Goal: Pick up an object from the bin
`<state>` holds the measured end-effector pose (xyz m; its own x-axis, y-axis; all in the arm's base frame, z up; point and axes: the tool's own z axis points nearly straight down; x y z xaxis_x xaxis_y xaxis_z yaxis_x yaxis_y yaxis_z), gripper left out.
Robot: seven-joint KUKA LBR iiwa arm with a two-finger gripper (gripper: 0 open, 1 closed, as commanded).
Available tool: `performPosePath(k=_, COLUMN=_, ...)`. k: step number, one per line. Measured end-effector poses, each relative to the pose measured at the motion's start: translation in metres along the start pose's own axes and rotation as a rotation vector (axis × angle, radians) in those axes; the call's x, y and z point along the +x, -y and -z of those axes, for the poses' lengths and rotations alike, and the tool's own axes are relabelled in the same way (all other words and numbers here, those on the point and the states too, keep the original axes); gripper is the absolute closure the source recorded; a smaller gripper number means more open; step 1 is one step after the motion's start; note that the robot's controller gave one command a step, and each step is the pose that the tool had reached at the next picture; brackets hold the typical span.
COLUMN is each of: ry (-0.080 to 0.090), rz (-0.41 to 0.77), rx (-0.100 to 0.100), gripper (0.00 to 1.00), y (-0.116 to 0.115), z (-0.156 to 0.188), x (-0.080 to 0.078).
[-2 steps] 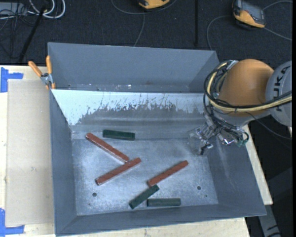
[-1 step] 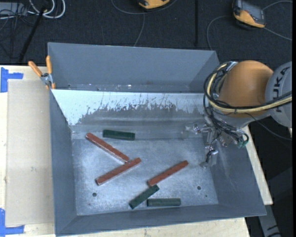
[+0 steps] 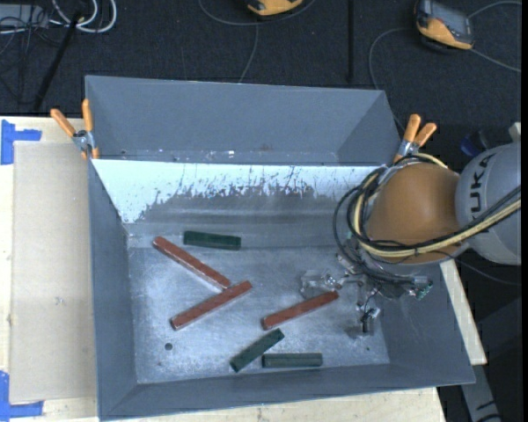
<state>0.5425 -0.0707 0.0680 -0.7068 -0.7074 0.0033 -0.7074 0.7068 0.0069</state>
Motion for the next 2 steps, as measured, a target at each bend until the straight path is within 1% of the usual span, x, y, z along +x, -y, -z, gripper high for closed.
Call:
performPosePath(k=1, ry=0.004, rz=-0.001, rx=0.005, gripper=1.0, y=0.002, z=0.002, x=-0.001)
performPosePath(k=2, ry=0.008, rz=0.01, rx=0.013, gripper=1.0, y=0.011, z=0.108, x=0.017)
